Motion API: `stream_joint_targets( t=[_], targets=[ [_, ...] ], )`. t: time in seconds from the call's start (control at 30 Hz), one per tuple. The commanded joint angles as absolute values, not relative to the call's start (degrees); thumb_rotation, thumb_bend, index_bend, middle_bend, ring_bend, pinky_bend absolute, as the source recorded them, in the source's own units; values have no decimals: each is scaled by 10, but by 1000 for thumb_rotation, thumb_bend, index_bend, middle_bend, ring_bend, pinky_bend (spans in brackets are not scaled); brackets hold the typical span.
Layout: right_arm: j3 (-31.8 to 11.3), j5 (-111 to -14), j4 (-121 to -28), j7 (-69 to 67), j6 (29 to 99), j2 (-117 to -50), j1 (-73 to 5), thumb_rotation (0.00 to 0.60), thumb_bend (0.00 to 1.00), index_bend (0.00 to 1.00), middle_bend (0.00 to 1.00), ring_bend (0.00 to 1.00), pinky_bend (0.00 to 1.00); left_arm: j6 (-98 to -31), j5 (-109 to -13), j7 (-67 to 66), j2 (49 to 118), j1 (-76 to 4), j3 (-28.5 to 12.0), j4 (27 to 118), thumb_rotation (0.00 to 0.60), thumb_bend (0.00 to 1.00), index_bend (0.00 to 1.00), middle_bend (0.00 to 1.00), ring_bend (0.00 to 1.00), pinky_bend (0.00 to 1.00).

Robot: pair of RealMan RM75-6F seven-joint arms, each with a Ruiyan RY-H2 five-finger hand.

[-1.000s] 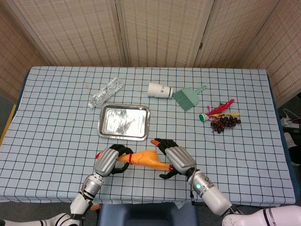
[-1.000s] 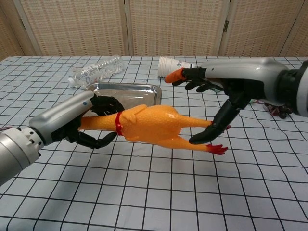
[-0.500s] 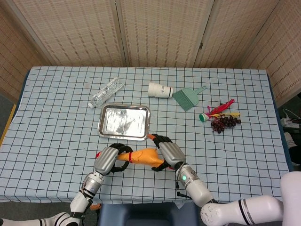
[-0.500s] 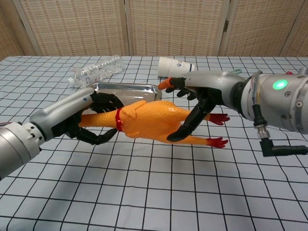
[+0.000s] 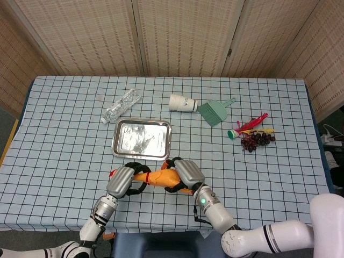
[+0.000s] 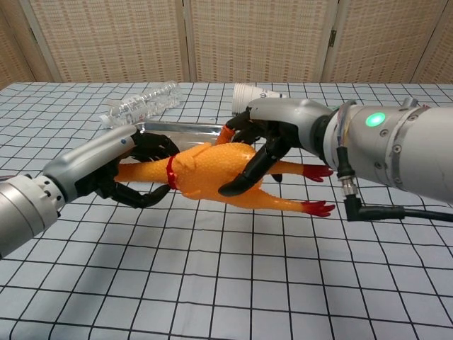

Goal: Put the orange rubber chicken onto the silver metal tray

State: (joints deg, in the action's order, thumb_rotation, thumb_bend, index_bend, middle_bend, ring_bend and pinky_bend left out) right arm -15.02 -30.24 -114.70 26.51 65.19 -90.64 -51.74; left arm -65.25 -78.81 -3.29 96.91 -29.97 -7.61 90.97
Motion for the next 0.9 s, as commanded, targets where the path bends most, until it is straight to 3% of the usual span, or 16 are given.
stream_joint_targets(
  t=[0.03, 0.17, 0.27, 0.63, 0.73, 0.83, 0.9],
  targets=[
    [-152, -312, -1146, 263, 663, -912, -517, 600, 234, 833, 652, 709, 962, -652, -788, -32, 968, -300, -75, 911, 600, 789, 879, 445, 281, 264],
    [-153, -334, -1147, 257, 669, -915, -514, 600, 302, 961, 755, 833, 1000, -653, -788, -32, 968, -301, -74, 913, 600, 789, 880, 445, 281, 263],
    [-145, -362, -1145, 260, 670, -913, -512, 600, 361, 1000, 793, 911, 1000, -654, -788, -32, 967, -301, -74, 914, 600, 789, 880, 445, 281, 262],
    [-126, -429, -1145, 252, 677, -911, -496, 600, 396, 1000, 812, 959, 1000, -657, -790, -40, 967, -305, -75, 911, 600, 789, 887, 451, 281, 262],
    [-126, -429, -1152, 251, 681, -909, -491, 600, 395, 986, 810, 909, 1000, -658, -791, -40, 966, -305, -74, 913, 600, 790, 887, 451, 281, 262],
    [-125, -430, -1156, 256, 682, -902, -489, 600, 390, 853, 733, 748, 998, -661, -793, -41, 966, -305, -73, 914, 600, 790, 887, 452, 281, 262],
    [-119, -425, -1161, 260, 674, -895, -489, 600, 360, 702, 609, 628, 923, -661, -792, -41, 966, -304, -72, 915, 600, 791, 887, 451, 281, 262]
  ],
)
